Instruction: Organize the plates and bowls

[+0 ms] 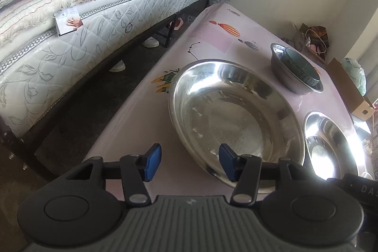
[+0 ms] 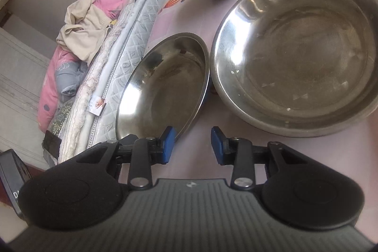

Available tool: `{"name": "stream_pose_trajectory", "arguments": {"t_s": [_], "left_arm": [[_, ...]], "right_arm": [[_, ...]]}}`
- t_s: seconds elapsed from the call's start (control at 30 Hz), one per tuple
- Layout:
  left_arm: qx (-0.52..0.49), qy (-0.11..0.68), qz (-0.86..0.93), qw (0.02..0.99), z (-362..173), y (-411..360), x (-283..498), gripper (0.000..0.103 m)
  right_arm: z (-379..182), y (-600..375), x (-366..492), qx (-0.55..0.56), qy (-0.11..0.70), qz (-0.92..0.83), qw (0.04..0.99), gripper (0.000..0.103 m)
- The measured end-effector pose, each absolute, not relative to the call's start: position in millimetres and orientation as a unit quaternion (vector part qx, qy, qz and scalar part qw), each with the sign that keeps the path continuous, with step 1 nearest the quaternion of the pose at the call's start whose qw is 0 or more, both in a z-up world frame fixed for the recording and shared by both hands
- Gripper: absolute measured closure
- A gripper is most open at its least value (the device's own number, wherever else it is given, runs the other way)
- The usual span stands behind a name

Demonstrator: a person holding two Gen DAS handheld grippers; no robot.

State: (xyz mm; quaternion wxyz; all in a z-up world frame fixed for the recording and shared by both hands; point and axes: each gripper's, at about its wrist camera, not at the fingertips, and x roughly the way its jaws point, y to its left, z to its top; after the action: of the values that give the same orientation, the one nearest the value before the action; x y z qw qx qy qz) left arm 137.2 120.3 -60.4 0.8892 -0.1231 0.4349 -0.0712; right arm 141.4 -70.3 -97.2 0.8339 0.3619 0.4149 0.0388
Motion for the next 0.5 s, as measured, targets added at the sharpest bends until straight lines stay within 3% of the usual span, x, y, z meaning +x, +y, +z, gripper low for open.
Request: {"name": "stream_pose_trajectory", "arguments": {"t_s": [0.2,0.3,0.5], "left_arm": [[-0.111,0.439,-0.077,0.888,-63.1,115.9,145.1,0.08],[-0.107,0.439,-0.077,0.889,-62.3,114.2,144.8,0.083],[-0.119,0.446,-0.087,0.883,-58.7,122.1,131.8,0.083]], "right_arm": [[-107.4,-61.4,159.8,0.36,0.405,0.018,0.841,0.074],[-110.1,-59.3,164.6,0.362,0.401,0.017,0.842,0.085],[-106.9,-59.6,158.9,0.359,0.411,0.029,0.837,0.086]]}}
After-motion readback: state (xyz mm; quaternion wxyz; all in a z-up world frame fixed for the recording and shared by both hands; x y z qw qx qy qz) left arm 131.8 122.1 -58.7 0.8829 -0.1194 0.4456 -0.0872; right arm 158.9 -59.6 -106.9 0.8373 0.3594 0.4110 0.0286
